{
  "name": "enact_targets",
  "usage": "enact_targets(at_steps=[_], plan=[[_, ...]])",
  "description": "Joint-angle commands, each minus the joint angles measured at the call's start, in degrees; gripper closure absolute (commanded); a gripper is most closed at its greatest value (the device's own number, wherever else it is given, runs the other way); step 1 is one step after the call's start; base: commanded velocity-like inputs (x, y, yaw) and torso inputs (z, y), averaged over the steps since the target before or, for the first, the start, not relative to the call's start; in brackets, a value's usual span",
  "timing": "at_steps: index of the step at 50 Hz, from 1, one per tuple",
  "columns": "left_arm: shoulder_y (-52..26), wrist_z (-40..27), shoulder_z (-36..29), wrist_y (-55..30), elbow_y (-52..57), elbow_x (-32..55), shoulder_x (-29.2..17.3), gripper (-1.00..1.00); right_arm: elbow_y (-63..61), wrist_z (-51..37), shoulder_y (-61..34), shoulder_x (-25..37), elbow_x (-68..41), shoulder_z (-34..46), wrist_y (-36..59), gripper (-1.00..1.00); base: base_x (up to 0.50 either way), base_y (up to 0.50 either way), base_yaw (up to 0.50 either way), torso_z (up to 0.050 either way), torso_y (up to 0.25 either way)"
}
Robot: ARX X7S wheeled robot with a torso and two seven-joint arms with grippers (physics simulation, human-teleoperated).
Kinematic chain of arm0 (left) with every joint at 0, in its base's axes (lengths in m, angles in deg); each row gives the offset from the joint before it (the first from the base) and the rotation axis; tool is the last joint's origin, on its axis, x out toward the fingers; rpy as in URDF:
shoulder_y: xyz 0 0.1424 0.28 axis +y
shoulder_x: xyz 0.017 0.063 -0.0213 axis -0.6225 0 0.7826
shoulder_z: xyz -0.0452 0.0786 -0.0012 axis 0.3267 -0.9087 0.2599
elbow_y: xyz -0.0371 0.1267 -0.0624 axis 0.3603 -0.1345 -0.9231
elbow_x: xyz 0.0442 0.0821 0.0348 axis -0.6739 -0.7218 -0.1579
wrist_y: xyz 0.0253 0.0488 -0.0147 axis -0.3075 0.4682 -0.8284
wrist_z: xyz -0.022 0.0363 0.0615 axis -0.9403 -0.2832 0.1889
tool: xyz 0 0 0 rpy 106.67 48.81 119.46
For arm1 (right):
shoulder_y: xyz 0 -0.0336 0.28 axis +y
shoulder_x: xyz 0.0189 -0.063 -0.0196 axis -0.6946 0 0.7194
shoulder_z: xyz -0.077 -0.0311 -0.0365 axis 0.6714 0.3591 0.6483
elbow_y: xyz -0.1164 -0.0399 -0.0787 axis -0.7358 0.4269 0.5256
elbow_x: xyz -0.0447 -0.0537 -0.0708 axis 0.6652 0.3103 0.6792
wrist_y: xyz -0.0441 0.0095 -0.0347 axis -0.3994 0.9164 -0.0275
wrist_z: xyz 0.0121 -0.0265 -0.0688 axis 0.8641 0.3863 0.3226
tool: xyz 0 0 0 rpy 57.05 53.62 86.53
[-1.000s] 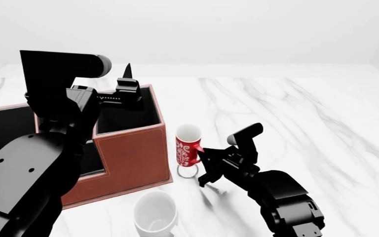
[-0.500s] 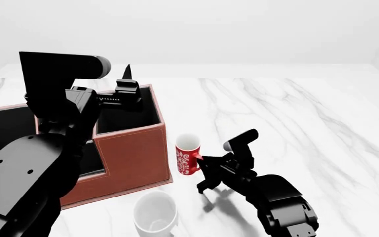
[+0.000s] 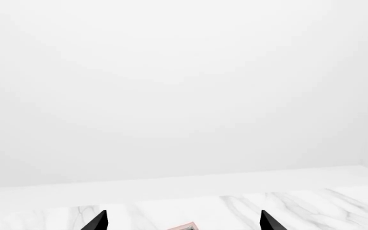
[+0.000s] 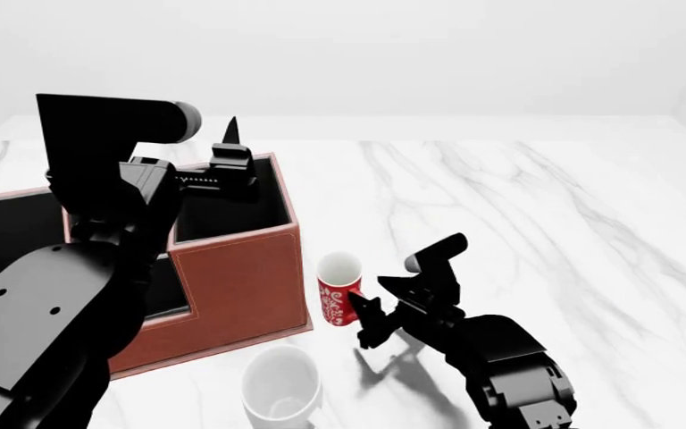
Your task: Pick up the red mug and place it to the right of the caddy.
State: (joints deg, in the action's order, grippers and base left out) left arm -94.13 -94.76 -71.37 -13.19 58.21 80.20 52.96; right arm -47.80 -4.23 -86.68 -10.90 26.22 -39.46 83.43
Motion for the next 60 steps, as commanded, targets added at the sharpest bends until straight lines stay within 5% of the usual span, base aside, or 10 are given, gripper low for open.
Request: enact_targets(at_steps=[1, 11, 18, 29, 37, 60], plan=[[-0.12, -0.29, -0.16, 0.21, -0.31, 0.29, -0.15, -1.00, 0.06, -0.22, -0.47, 0.04, -0.61, -0.32, -0.09, -1.00, 0.00, 0.00, 0.00, 0.000, 0.000], [-0.22, -0.44, -0.11, 0.42, -0.53, 0.64, -0.34, -1.00, -3.52, -0.67, 0.29, 0.97, -1.69, -0.49, 1.99, -1.00, 0.00, 0.00, 0.00, 0.000, 0.000], [-0.31, -0.68, 0.15, 0.19, -0.36, 0.99, -0.47, -1.00, -20.86, -3.64, 6.80, 6.33, -5.82, -2.50, 9.44, -1.00, 0.00, 0.00, 0.00, 0.000, 0.000], [-0.44, -1.04, 0.06, 0.02, -0.24, 1.50, -0.40, -1.00, -61.22, -15.60, 25.43, 19.17, -18.18, -15.96, 18.10, -1.00, 0.00, 0.00, 0.00, 0.000, 0.000], [-0.73, -1.18, 0.17, -0.14, 0.14, 1.99, -0.53, -1.00, -74.50, -25.04, 25.47, 17.90, -27.77, -30.00, 15.97, -1.00, 0.00, 0.00, 0.00, 0.000, 0.000], [-1.18, -1.89, 0.28, -0.47, 0.51, 3.02, -0.78, -1.00, -75.87, -26.72, 22.84, 18.23, -30.48, -29.44, 17.39, -1.00, 0.00, 0.00, 0.00, 0.000, 0.000]])
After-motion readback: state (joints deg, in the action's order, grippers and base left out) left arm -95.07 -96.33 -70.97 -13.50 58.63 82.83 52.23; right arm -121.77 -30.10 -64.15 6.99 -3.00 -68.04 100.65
